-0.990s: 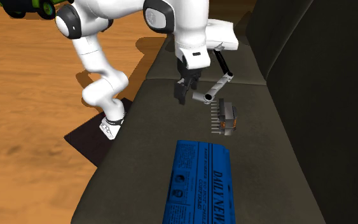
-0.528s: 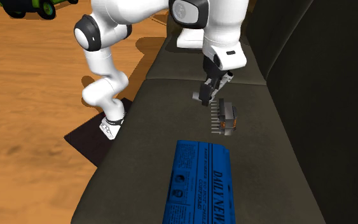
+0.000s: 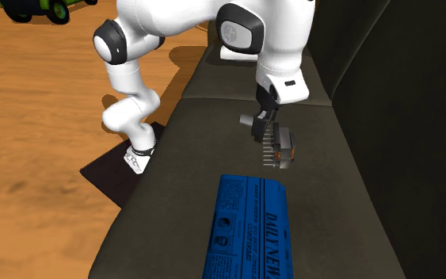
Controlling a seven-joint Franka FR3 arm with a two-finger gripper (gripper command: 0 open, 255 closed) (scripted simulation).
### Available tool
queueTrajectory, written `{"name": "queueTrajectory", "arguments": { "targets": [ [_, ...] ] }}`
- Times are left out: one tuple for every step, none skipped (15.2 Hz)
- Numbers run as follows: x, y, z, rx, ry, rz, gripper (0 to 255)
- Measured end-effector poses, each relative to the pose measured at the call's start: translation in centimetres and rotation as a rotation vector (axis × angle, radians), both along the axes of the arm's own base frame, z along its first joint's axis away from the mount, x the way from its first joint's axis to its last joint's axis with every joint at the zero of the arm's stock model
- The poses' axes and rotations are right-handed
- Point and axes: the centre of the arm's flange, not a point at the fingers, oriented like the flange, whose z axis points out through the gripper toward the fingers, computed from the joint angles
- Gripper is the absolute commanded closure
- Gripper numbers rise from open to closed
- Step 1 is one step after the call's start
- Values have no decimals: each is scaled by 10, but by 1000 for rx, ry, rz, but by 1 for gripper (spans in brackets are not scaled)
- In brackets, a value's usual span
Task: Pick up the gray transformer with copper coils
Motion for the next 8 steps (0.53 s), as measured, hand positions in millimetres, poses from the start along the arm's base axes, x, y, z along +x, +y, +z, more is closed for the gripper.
{"name": "queueTrajectory", "arguments": {
  "targets": [
    [0, 0, -3, 0, 0, 0, 255],
    [0, -1, -3, 0, -1, -1, 255],
    [-1, -1, -3, 0, -2, -1, 255],
    [-1, -1, -3, 0, -2, -1, 255],
    [-1, -1, -4, 0, -2, -1, 255],
    [-1, -1, -4, 0, -2, 0, 255],
    [-1, -1, -4, 0, -2, 0, 255],
    [-1, -1, -4, 0, -2, 0, 255]
  ]
}}
